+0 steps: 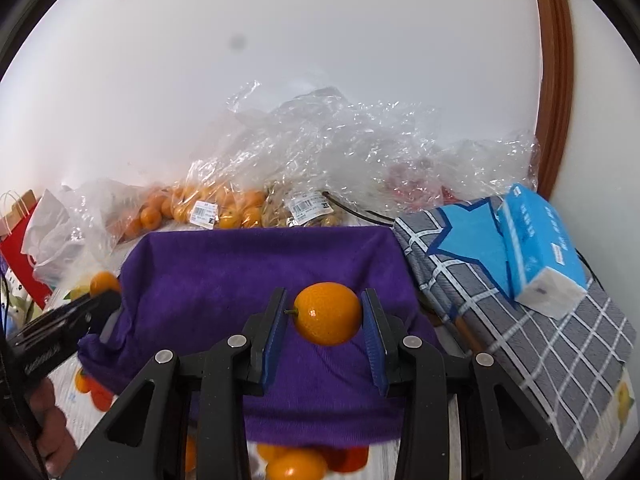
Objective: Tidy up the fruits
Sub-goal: 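Carry both held oranges over the purple towel and lower them onto it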
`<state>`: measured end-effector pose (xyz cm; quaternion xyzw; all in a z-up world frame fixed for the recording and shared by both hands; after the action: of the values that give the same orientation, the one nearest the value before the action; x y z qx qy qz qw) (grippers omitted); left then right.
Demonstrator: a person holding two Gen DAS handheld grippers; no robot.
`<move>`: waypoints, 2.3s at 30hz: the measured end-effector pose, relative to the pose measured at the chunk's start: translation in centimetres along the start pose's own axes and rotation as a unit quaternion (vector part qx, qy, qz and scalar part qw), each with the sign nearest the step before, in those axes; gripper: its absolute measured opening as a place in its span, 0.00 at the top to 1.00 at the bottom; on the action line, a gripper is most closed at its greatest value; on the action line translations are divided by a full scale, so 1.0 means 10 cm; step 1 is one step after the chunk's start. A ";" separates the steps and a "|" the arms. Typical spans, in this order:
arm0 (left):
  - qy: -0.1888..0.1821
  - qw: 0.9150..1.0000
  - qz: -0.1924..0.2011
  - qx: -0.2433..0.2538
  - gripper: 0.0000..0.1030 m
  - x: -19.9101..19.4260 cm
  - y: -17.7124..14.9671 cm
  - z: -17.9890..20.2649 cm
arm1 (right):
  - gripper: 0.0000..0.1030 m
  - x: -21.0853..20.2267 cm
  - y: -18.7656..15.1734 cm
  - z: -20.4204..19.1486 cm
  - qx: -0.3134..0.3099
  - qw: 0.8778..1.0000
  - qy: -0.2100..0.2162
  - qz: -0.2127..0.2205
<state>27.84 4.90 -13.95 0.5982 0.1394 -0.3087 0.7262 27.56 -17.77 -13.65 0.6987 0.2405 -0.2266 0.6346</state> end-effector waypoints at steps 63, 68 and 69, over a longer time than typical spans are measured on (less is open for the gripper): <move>-0.025 0.998 -0.062 0.012 0.66 0.36 -0.22 0.13 | 0.11 0.30 -0.21 0.13 0.025 0.996 -0.002 -0.084; -0.032 0.999 -0.036 0.013 0.53 0.26 -0.18 0.15 | 0.10 0.28 -0.18 0.14 0.026 0.995 -0.019 -0.090; -0.032 0.999 -0.031 0.019 0.53 0.25 -0.18 0.16 | 0.10 0.29 -0.17 0.15 0.028 0.995 -0.026 -0.091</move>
<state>28.33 2.47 -16.39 0.5968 0.1293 -0.3527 0.7090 28.74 -18.98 -16.89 0.6849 0.2800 -0.3084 0.5979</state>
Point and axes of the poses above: each gripper's, at about its wrist camera, not at the fingertips, and x roughly the way its jaws point, z to its right, y to its top, the point moved 1 cm from there along x, roughly the way its jaws point, and after that the axes turned 2 degrees about x, right-handed, at the moved point
